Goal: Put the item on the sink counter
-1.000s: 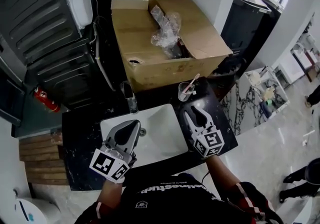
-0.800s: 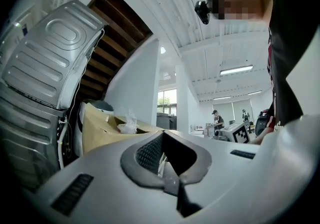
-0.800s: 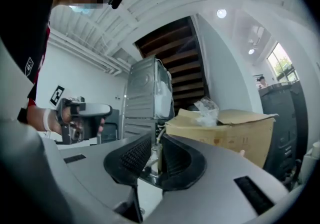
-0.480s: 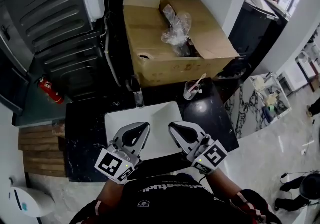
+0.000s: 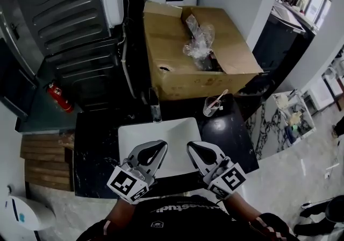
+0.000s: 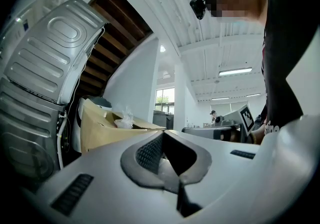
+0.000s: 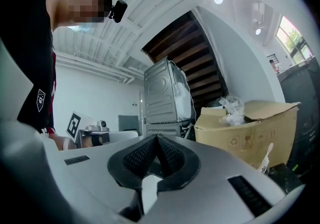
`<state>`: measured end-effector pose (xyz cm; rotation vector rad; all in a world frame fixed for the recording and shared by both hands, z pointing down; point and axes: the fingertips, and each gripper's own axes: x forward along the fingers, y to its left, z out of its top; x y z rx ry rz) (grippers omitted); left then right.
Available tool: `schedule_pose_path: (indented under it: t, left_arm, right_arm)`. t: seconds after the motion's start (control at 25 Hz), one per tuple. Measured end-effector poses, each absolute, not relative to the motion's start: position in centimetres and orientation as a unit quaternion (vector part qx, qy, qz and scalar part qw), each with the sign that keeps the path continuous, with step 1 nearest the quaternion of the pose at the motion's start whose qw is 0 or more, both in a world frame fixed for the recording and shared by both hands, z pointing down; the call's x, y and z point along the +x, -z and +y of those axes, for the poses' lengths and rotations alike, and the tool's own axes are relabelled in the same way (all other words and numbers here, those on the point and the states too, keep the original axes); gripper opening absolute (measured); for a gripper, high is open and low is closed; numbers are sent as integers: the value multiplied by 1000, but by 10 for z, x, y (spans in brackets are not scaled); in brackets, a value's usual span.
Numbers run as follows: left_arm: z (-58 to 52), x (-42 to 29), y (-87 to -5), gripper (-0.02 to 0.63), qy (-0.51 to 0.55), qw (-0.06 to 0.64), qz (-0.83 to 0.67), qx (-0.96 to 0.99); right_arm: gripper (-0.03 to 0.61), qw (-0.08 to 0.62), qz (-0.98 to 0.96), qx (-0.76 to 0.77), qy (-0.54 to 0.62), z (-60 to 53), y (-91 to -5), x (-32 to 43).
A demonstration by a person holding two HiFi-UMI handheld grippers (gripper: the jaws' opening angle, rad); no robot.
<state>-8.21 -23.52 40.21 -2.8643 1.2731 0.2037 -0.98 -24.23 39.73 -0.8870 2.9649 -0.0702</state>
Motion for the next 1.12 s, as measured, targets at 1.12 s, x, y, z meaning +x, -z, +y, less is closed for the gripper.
schedule_pose_path:
  t: [1.12]
  left_arm:
    - [-239, -79, -394, 15, -76, 5, 409, -909]
  right_arm:
    - [37, 23, 956, -290, 29, -241, -391, -10]
